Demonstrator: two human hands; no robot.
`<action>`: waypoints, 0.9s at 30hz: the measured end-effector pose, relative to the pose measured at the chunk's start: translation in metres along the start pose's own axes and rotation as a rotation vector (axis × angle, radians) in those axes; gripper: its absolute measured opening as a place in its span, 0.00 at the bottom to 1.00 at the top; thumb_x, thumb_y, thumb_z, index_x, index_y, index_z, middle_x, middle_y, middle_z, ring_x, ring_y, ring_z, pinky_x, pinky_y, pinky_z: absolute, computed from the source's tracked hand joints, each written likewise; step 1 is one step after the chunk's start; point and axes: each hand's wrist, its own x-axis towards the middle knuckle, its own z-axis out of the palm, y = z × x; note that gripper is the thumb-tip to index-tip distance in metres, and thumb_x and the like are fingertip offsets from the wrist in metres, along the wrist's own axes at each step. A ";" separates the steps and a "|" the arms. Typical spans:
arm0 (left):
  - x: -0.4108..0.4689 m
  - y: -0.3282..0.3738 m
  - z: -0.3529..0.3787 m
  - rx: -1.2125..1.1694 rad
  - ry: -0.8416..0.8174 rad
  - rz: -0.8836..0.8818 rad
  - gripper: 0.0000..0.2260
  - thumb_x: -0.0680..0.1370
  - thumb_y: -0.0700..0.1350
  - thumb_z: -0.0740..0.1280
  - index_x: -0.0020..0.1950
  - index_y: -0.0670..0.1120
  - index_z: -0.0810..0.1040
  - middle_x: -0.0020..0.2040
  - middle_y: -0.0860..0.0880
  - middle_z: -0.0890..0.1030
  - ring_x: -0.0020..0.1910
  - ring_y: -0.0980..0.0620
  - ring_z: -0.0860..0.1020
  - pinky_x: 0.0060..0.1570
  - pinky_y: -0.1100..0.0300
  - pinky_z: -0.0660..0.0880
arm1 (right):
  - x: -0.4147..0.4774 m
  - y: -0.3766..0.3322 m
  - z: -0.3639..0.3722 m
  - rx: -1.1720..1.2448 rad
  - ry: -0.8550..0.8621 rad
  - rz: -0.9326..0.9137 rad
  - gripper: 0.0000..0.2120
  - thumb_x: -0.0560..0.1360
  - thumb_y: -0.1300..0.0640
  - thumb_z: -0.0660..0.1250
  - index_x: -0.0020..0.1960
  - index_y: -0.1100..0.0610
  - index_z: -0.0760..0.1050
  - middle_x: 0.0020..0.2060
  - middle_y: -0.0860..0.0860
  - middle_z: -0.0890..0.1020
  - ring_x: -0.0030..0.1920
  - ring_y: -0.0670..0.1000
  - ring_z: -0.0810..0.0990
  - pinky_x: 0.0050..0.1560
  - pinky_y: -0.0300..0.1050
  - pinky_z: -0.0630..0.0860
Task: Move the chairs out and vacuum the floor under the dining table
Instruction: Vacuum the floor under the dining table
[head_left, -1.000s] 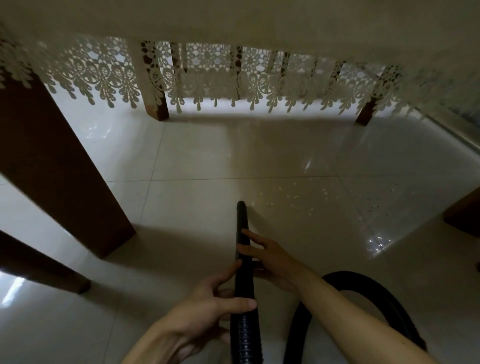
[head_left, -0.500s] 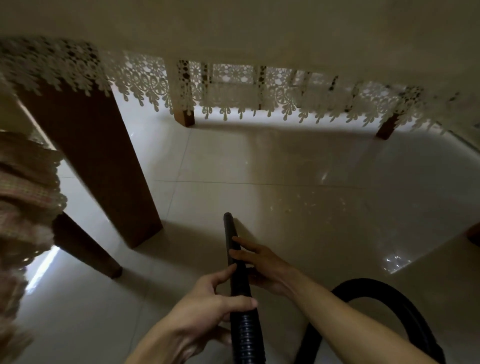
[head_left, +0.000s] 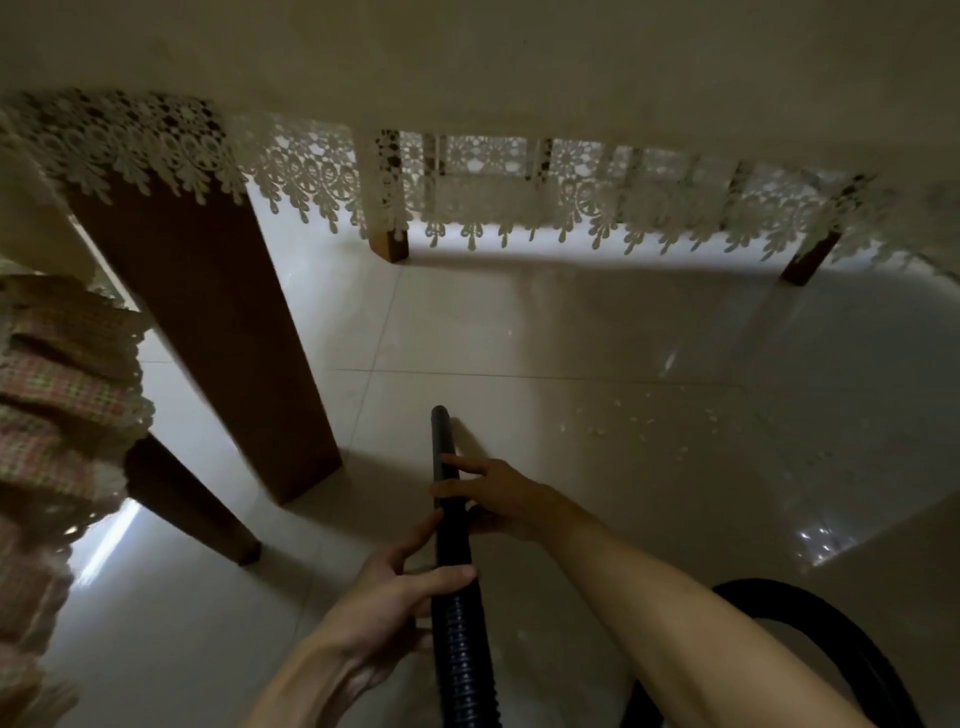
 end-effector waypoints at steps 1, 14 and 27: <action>0.002 0.000 0.002 0.010 -0.013 -0.007 0.40 0.64 0.36 0.77 0.71 0.57 0.69 0.56 0.37 0.83 0.53 0.36 0.82 0.43 0.47 0.80 | -0.002 0.002 -0.004 0.012 0.011 -0.004 0.33 0.71 0.56 0.76 0.74 0.50 0.69 0.54 0.57 0.82 0.45 0.53 0.85 0.46 0.46 0.83; 0.017 -0.010 0.063 0.210 -0.246 -0.068 0.39 0.54 0.44 0.82 0.63 0.60 0.74 0.53 0.40 0.85 0.51 0.38 0.83 0.65 0.34 0.66 | -0.066 0.050 -0.078 0.270 0.220 -0.029 0.31 0.71 0.57 0.76 0.72 0.47 0.71 0.53 0.56 0.84 0.46 0.54 0.85 0.43 0.45 0.81; 0.038 -0.021 0.104 0.237 -0.327 -0.032 0.41 0.55 0.47 0.82 0.66 0.60 0.74 0.51 0.42 0.86 0.48 0.42 0.83 0.59 0.45 0.72 | -0.090 0.069 -0.120 0.403 0.356 -0.025 0.31 0.71 0.59 0.76 0.71 0.46 0.72 0.50 0.55 0.84 0.45 0.55 0.83 0.42 0.46 0.81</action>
